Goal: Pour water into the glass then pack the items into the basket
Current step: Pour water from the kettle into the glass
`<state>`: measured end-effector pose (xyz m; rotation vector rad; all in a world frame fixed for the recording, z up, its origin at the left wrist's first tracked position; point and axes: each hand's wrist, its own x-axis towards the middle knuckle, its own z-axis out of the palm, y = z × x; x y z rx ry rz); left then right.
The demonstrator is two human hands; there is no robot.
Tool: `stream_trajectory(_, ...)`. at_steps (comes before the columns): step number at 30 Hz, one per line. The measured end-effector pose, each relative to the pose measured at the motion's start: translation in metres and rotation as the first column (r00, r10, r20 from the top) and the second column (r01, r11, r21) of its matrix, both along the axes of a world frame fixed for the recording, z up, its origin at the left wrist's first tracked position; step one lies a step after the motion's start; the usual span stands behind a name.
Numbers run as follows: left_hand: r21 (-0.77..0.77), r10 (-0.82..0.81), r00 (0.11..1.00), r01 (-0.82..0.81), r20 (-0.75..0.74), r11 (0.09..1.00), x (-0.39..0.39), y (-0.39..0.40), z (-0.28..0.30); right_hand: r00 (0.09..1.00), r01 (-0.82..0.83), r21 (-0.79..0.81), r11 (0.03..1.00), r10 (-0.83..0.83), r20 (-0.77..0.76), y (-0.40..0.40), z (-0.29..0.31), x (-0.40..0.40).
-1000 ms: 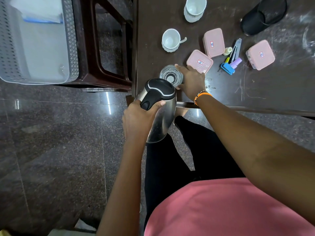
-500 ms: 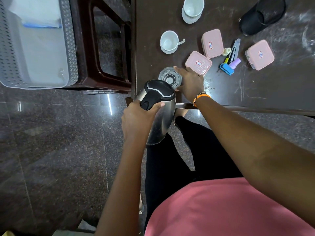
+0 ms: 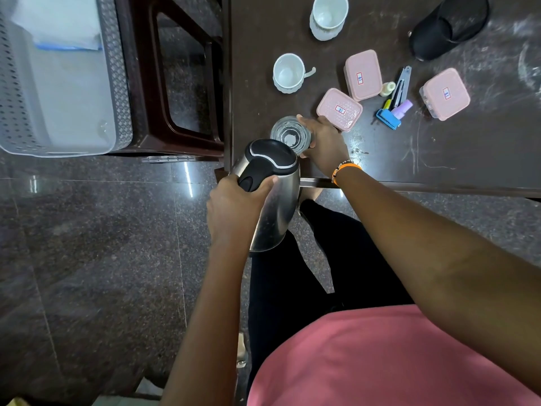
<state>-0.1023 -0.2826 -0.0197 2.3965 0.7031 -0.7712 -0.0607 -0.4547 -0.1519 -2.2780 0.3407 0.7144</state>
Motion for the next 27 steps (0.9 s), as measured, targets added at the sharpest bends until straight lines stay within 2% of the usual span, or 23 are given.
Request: stream_trajectory(27, -0.019, -0.013, 0.999, 0.013, -0.037, 1.0, 0.013, -0.004, 0.005, 1.0, -0.001, 0.075, 0.997, 0.0, 0.023, -0.002, -0.018, -0.002)
